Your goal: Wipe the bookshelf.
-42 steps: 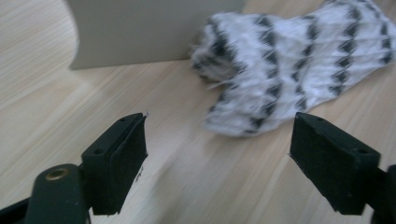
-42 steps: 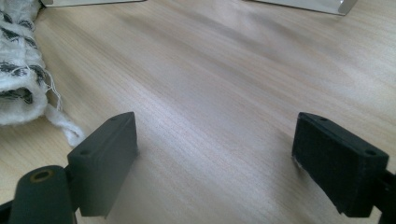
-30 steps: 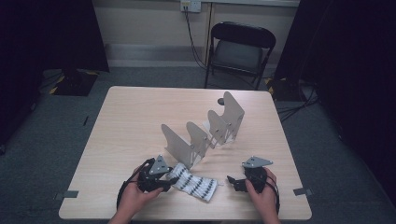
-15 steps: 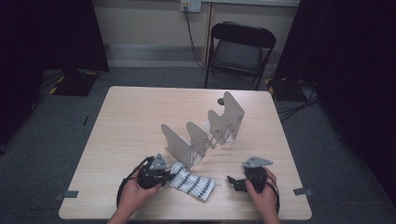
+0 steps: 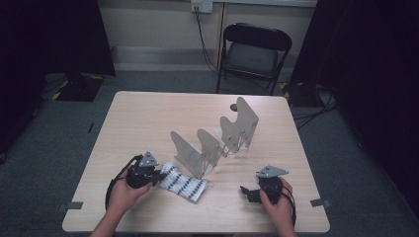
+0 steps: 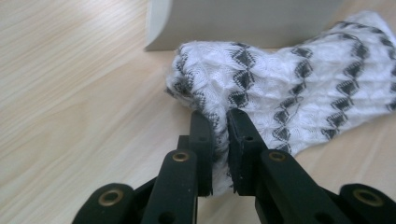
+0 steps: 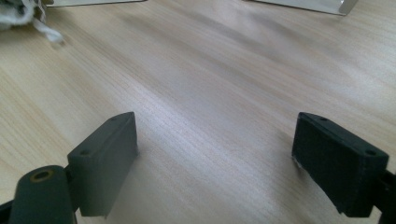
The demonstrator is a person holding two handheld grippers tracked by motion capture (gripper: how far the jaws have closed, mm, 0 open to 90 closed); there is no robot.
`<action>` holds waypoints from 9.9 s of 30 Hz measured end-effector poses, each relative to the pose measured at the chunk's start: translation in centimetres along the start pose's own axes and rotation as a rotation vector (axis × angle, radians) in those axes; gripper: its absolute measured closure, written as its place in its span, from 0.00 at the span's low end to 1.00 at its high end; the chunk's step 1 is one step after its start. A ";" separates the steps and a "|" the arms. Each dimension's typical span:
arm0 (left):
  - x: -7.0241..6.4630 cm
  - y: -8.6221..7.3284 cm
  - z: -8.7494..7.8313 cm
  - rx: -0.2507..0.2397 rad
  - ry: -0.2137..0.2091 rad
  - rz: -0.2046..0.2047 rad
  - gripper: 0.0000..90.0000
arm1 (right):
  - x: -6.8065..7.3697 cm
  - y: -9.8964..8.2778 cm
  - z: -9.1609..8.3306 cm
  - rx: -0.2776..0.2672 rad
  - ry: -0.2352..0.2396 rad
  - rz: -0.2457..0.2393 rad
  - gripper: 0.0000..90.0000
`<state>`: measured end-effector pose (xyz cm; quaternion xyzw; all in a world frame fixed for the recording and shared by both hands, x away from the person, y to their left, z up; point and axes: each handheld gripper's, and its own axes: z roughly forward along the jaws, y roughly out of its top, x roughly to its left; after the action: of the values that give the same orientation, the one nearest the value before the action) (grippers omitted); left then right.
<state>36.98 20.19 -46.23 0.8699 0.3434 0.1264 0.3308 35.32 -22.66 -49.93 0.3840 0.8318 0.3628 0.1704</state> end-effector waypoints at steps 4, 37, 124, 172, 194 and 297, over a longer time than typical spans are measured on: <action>1.0 -0.2 -0.3 -0.003 0.011 -0.041 0.87 | 0.0 0.0 0.0 0.000 0.000 0.000 0.15; -3.7 -0.9 1.6 0.006 0.058 -0.045 0.30 | 0.0 0.0 -0.1 0.003 0.001 -0.003 0.15; -3.1 7.9 -6.0 -0.117 0.034 -0.024 0.91 | 0.1 0.0 -0.1 0.004 0.009 -0.006 0.15; -5.0 1.9 3.8 0.016 -0.047 -0.033 0.90 | 0.1 0.0 -0.1 0.004 0.009 -0.006 0.15; -3.6 9.0 -6.9 -0.108 -0.015 -0.003 0.90 | 0.1 0.0 -0.1 0.004 0.009 -0.006 0.15; -5.4 2.2 3.8 0.057 -0.060 -0.042 0.88 | 0.1 0.0 -0.1 0.004 0.009 -0.006 0.15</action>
<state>35.84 13.43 -47.54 0.8748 0.3550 0.0835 0.3188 35.21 -22.61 -49.91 0.3802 0.8344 0.3624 0.1672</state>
